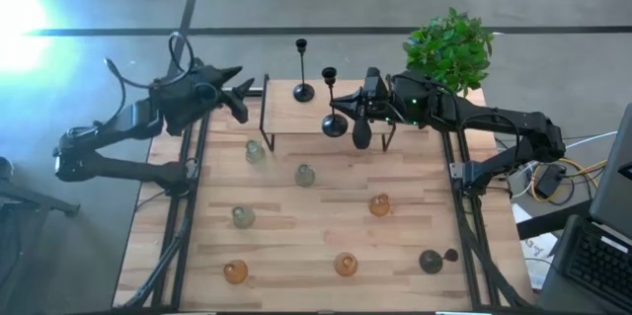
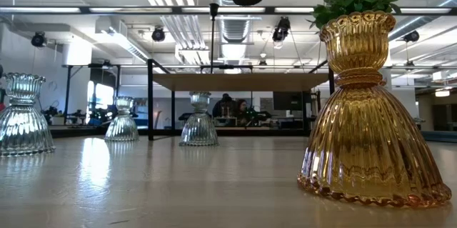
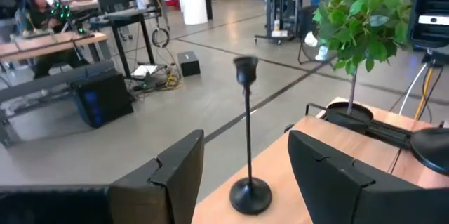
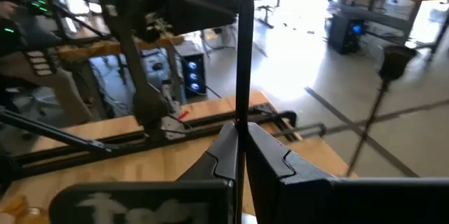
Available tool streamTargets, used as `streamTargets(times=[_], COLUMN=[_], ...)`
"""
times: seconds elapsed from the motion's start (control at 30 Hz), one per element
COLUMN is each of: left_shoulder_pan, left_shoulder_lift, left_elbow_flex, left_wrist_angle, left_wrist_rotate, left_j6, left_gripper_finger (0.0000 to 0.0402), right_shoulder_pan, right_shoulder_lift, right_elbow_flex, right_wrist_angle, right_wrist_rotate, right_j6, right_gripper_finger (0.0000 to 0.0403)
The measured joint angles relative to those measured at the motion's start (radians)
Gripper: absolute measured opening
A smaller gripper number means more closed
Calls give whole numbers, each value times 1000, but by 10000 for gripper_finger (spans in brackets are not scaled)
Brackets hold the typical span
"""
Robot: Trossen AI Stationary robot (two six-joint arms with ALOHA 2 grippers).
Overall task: Pick & Place candle stick holders
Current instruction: Put the left black candle holder on the shelf
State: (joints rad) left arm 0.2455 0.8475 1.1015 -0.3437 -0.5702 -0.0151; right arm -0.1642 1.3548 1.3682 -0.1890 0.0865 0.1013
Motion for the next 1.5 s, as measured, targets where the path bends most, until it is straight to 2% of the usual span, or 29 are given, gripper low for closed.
streamTargets(times=[0.3,0.4,0.63,0.77,0.9,1.13,1.33,1.5], left_shoulder_pan=[0,0,2,2,2,2,2,2], left_shoulder_lift=[-170,-214,-274,-285,-281,-275,-275,-275], left_elbow_flex=[-290,-354,-452,-471,-471,-471,-471,-471], left_wrist_angle=[167,226,332,359,360,360,360,360], left_wrist_rotate=[-73,-87,-143,-155,-185,-243,-244,-244], left_j6=[-47,-48,-9,18,18,17,16,15], left_gripper_finger=[213,213,213,213,213,213,213,213], right_shoulder_pan=[-12,-24,-94,-143,-198,-256,-244,-242], right_shoulder_lift=[0,0,0,1,5,21,71,150], right_elbow_flex=[-45,-112,-318,-403,-446,-452,-434,-424], right_wrist_angle=[-11,86,438,565,608,637,657,734], right_wrist_rotate=[83,101,100,119,124,150,224,230], right_j6=[-39,-66,-87,-79,-76,-41,-55,-52], right_gripper_finger=[8,8,8,8,8,8,8,8])
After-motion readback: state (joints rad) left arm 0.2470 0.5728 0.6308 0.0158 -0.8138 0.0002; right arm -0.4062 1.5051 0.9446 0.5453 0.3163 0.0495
